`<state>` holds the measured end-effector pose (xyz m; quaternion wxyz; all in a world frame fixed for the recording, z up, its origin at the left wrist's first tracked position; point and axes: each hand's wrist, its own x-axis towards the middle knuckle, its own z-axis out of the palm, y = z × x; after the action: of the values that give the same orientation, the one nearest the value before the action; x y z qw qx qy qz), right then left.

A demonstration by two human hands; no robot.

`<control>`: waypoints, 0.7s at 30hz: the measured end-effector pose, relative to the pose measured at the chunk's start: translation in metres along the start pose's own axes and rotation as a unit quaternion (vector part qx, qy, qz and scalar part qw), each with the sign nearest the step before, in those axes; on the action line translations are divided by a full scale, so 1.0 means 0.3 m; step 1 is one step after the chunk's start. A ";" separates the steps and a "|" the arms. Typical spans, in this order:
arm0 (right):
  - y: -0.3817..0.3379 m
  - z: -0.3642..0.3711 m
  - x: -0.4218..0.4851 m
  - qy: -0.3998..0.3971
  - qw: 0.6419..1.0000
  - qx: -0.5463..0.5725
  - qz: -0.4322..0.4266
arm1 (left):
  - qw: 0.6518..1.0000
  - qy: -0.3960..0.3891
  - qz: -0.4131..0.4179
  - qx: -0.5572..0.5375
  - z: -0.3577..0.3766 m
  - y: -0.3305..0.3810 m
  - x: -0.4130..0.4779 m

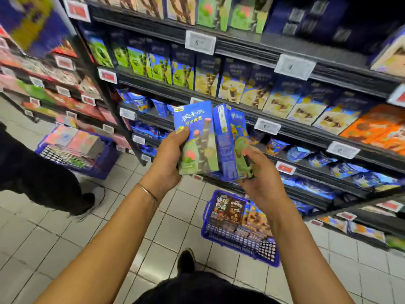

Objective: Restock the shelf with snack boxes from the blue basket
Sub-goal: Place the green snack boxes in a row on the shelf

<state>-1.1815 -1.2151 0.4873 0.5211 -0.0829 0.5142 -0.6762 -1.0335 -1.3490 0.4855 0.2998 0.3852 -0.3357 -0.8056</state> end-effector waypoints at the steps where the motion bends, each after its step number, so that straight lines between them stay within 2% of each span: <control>1: -0.005 0.037 0.005 -0.021 0.998 0.053 0.038 | 0.998 -0.020 -0.038 -0.044 -0.014 0.029 0.005; 5: -0.002 0.156 0.042 -0.103 0.964 0.177 0.167 | 0.979 -0.125 -0.106 -0.123 -0.063 0.112 0.038; 8: -0.002 0.211 0.076 -0.167 0.938 0.236 0.193 | 0.966 -0.173 -0.116 -0.156 -0.077 0.162 0.083; 12: -0.056 0.254 0.166 -0.191 0.917 0.278 0.215 | 0.952 -0.219 -0.128 -0.174 -0.074 0.232 0.148; 14: -0.092 0.260 0.224 -0.193 0.920 0.261 0.218 | 0.952 -0.219 -0.113 -0.180 -0.059 0.270 0.177; 18: -0.171 0.303 0.322 -0.279 0.913 0.232 0.186 | 0.974 -0.163 -0.038 -0.155 0.006 0.366 0.231; 21: -0.246 0.365 0.392 -0.278 0.943 0.139 0.121 | 0.983 -0.135 0.011 -0.121 0.060 0.458 0.266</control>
<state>-1.2083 -1.3800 0.5451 0.7276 -0.1314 0.2554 -0.6229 -1.0592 -1.4844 0.5666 0.3049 0.2304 -0.2771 -0.8816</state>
